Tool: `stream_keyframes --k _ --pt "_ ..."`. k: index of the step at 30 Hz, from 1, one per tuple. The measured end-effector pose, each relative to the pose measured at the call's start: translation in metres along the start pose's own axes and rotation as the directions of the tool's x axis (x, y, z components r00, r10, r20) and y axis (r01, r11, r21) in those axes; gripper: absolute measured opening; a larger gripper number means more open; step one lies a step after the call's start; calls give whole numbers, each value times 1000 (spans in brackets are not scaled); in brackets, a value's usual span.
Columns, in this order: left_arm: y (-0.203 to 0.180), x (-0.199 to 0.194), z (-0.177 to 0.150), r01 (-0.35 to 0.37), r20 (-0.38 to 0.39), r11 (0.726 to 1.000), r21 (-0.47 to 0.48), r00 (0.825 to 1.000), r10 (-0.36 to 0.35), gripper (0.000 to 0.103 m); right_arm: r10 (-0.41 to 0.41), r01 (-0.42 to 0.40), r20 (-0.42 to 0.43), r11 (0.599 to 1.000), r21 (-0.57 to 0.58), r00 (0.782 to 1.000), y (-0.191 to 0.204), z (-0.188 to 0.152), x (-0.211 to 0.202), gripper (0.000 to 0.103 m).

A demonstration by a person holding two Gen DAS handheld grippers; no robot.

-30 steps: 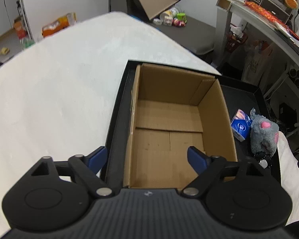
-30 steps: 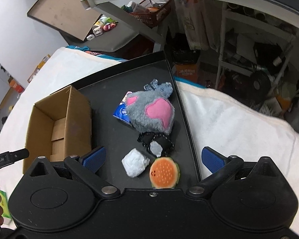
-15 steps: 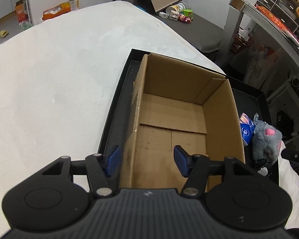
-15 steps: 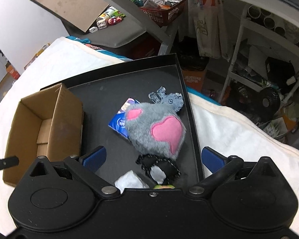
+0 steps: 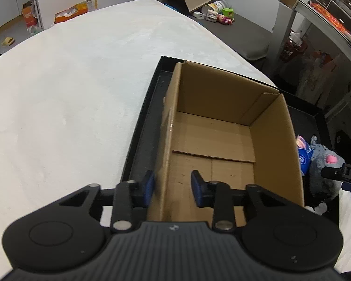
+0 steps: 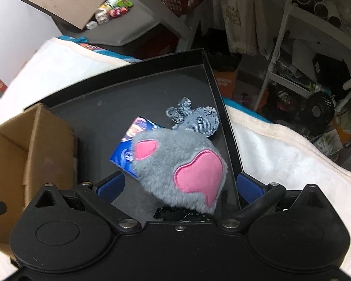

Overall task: Organize soft objects
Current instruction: 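Move the right gripper to the grey plush mouse and grasp it, then carry the grey mouse into the cardboard box and open the right gripper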

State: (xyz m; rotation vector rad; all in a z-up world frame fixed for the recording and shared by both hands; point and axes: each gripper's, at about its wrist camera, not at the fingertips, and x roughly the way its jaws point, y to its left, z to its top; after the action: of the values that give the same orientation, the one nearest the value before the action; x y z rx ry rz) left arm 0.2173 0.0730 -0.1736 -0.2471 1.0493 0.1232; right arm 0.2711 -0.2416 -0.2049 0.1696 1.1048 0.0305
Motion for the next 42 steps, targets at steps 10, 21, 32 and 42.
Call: stream_keyframes --k 10,21,32,42 --pt "11 2 -1 -7 -1 1000 -29 1000 7 11 -17 16 7 998 60 1000 -5 0 2 69" --pt "17 -5 -3 -7 14 999 -54 1000 7 12 36 -35 76 999 -12 996 27 5 -39 69" --pt "26 -7 -2 23 12 998 -66 1000 -22 14 113 -91 146 984 -151 983 82 8 -76 70" --pt "42 -9 -1 102 27 988 -115 995 -99 14 193 -151 144 953 -263 971 140 4 -86 71"
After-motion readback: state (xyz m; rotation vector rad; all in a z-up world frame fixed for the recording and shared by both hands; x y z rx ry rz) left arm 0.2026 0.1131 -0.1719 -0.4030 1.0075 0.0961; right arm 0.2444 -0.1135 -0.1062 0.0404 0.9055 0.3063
